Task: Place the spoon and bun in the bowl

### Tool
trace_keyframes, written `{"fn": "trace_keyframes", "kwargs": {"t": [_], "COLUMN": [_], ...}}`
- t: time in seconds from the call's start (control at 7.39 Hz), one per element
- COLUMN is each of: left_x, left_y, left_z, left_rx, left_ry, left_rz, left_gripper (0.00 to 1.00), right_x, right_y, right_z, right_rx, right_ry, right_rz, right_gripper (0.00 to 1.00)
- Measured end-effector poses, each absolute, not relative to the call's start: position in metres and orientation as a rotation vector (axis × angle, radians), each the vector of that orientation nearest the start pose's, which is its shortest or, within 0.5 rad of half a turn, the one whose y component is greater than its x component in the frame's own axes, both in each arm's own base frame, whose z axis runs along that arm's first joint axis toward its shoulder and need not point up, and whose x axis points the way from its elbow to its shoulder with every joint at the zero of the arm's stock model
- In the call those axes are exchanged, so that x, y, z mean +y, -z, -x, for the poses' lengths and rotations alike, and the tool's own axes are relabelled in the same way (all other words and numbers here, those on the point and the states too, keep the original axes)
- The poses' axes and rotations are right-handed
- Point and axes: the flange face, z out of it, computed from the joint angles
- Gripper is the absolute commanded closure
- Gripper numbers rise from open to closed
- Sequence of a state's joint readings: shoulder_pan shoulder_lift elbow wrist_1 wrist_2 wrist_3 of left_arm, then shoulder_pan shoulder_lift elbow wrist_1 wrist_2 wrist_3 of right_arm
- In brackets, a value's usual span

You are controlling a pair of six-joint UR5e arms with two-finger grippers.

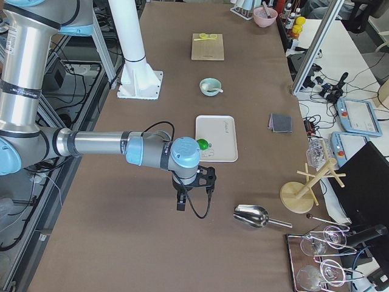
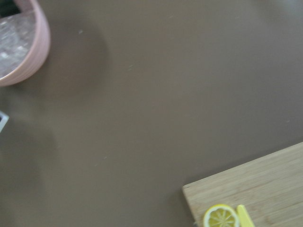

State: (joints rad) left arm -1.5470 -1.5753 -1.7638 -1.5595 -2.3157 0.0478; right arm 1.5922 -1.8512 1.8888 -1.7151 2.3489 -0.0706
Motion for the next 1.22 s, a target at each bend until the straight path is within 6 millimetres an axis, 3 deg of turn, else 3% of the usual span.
{"fn": "trace_keyframes", "kwargs": {"t": [0.27, 0.54, 1.22], "left_x": [-0.475, -0.462, -0.456], "left_y": [-0.6, -0.622, -0.626], "left_z": [0.066, 0.067, 0.069], "left_rx": [0.746, 0.753, 0.74], "left_ry": [-0.253, -0.293, -0.305], "left_rz": [-0.188, -0.173, -0.18], "left_gripper": [0.02, 0.02, 0.02], "right_x": [-0.365, -0.366, -0.366], "right_y": [-0.637, -0.637, -0.636], "right_z": [-0.071, -0.071, -0.071], "right_rx": [-0.782, -0.783, -0.785], "right_ry": [0.005, 0.005, 0.005], "right_rz": [0.065, 0.064, 0.063], "right_gripper": [0.0, 0.0, 0.0]}}
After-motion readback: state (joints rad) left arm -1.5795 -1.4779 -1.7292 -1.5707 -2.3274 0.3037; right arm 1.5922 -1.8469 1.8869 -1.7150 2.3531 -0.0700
